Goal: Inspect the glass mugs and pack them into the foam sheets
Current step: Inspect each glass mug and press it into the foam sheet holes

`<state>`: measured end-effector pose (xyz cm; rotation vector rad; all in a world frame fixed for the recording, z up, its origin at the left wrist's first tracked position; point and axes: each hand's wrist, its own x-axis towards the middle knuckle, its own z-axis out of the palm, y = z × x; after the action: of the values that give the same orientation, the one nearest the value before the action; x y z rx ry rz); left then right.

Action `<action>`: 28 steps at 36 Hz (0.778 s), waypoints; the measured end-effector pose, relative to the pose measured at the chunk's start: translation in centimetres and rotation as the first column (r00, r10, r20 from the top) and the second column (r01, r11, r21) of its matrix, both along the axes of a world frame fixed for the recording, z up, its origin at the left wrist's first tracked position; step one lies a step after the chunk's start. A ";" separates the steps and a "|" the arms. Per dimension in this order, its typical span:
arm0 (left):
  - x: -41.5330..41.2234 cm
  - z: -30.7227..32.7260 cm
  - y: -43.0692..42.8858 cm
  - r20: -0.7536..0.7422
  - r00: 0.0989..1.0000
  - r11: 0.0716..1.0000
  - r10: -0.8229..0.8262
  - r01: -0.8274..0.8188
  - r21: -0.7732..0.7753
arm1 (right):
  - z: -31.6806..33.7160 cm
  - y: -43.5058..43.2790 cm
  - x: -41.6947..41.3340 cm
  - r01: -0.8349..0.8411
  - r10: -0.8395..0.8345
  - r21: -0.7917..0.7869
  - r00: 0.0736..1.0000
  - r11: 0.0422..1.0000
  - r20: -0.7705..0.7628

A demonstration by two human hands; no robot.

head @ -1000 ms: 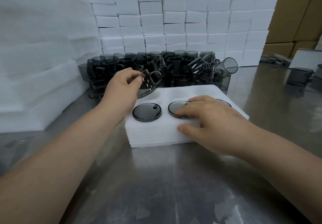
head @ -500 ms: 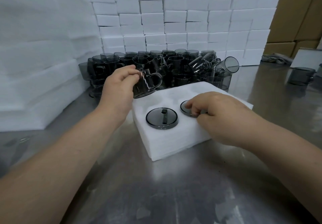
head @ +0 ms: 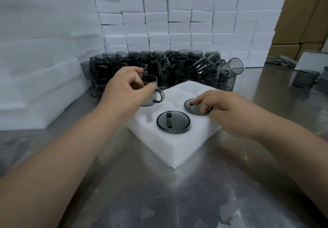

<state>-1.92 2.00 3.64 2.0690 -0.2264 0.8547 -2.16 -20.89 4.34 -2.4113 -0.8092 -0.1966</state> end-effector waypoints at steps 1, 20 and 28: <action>0.0 0.0 0.0 0.002 1.000 0.999 0.017 -0.017 0.044 | 0.0 0.0 0.0 0.005 -0.005 0.002 1.000 1.000 -0.013; -1.7 2.5 0.5 -0.160 0.987 0.918 -0.007 0.069 0.390 | 0.2 0.4 -1.1 0.090 -0.088 -0.075 0.996 0.993 0.027; -2.3 3.8 1.7 -0.281 0.959 0.874 -0.026 0.159 0.459 | 0.2 0.6 -1.2 0.122 -0.121 -0.072 0.992 0.990 0.026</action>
<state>-4.22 3.72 7.47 2.5846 -0.4205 0.4765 -3.32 -20.33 4.55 -2.5335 -0.6903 -0.2444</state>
